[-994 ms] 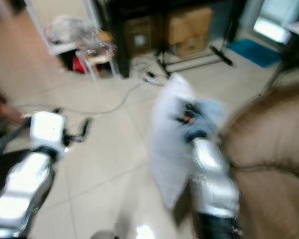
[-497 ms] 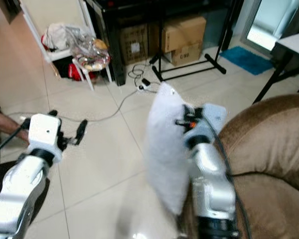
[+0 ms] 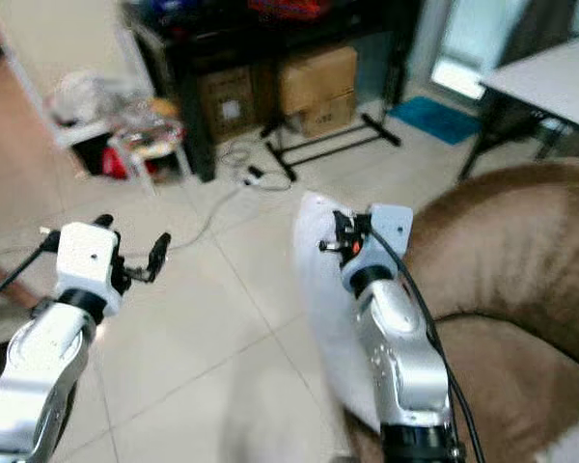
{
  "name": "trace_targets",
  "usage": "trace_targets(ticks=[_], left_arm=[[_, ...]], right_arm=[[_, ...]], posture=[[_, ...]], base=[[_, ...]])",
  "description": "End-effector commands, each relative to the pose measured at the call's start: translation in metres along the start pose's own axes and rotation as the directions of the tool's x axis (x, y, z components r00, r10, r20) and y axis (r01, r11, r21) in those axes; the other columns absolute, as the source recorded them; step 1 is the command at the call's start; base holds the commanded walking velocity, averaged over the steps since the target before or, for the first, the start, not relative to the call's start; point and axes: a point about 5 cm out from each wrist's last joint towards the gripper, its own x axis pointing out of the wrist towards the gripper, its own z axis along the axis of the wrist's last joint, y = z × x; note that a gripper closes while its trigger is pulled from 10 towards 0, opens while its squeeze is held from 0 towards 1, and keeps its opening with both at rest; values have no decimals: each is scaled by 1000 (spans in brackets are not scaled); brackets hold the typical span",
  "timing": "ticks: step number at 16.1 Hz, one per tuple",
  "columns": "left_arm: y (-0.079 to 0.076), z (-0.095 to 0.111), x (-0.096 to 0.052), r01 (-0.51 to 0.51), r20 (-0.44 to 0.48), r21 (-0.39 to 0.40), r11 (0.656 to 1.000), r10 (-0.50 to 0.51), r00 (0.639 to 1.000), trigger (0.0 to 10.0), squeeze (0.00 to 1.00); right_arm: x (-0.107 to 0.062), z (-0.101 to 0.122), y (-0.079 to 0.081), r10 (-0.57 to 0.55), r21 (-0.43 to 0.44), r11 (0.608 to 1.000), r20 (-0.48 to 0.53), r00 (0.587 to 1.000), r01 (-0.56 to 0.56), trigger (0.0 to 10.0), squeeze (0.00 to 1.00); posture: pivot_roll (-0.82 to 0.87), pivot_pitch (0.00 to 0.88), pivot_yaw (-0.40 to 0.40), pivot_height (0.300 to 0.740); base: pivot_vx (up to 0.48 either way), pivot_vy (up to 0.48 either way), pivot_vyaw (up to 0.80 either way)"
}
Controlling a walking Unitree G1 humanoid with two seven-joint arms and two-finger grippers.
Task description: Move the pillow to the sofa from floor
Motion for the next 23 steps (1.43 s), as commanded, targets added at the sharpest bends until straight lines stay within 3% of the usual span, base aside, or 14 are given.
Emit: trace_targets(ticks=[1, 23], left_arm=[[2, 0, 0, -8, 4, 11, 1000, 8, 1000, 10000, 0], [8, 3, 0, -9, 25, 15, 1000, 8, 1000, 10000, 0]], right_arm=[[0, 7, 4, 21, 17, 1000, 26, 999, -21, 10000, 0], [-1, 0, 4, 4, 22, 1000, -3, 1000, -4, 10000, 0]], posture=[[-84, 0, 85, 740], [-78, 0, 98, 740]], base=[[0, 0, -800], [0, 0, -800]])
